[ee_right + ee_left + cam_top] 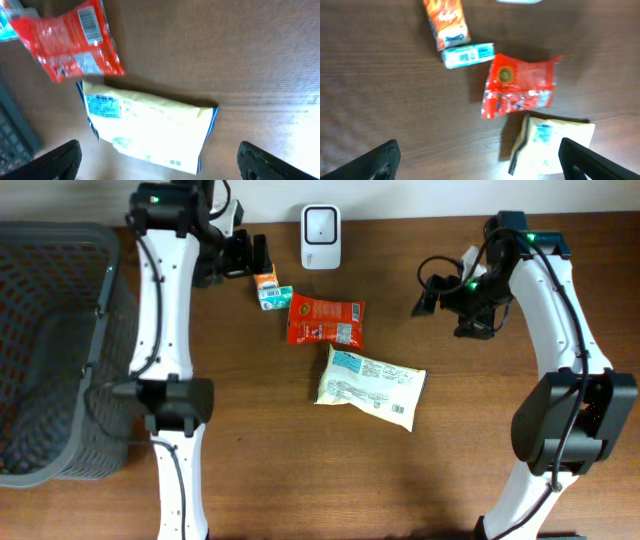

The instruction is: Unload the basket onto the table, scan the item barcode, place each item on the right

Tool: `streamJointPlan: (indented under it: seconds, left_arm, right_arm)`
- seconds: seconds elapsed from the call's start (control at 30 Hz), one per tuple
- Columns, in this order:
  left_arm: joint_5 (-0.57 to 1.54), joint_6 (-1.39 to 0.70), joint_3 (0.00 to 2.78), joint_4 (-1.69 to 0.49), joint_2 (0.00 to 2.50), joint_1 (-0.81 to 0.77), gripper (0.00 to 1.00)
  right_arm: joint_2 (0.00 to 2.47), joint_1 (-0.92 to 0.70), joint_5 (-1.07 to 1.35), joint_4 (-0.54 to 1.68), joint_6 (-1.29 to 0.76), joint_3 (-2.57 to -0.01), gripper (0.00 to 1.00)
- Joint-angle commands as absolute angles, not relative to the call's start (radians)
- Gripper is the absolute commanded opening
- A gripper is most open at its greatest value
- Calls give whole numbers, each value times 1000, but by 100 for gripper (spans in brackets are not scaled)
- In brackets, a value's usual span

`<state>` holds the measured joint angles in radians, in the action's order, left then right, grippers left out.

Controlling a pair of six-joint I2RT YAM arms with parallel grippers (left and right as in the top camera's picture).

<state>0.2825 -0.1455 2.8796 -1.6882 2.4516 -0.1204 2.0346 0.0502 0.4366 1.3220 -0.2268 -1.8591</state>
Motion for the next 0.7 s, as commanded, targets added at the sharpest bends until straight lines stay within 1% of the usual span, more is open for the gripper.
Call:
streamJointPlan:
  seconds: [0.0,0.07,0.13,0.17,0.3,0.37,0.4,0.43,0.5,0.57,0.6,0.67]
  left_arm:
    - [253,-119,2870,-1689,2235,-156,99]
    - [168,-146,2783,-1689,2139,-171,99]
    - [72,-171,2509,-1688,1949,-172,99]
    - [70,-171,2413,-1688,1897,-167,99]
    - [75,-171,2193,-1634,1869,-171,99]
    - [74,-171,2080,-1549,1871,-178,99]
    - [74,-171,2048,-1520,1871,-180,99]
    - [75,-171,2025,-1496,1871,-182,99]
    - [74,-171,2010,-1478,1872,-181,99]
    - [74,-171,2010,-1473,1872,-181,99]
    - [75,-171,2010,-1470,1872,-181,99]
    - [74,-171,2010,-1443,1872,-181,99]
  right_arm:
    - [2019,52,460,1366,-172,-1862,98]
    - [2019,52,459,1389,-153,-1862,98]
    - [2019,51,459,1439,-10,-1861,98]
    - [2019,46,459,1452,33,-1852,98]
    - [2019,7,404,1417,100,-1757,98]
    - [2019,-51,410,1377,272,-1687,98]
    - [2020,-81,408,1343,308,-1667,100]
    - [2020,-116,391,1269,302,-1646,91]
    - [2020,-166,342,1134,238,-1601,91]
    - [2022,-206,221,936,109,-1509,91]
    - [2022,-212,212,867,76,-1462,91]
    - [2022,-212,234,842,65,-1402,90]
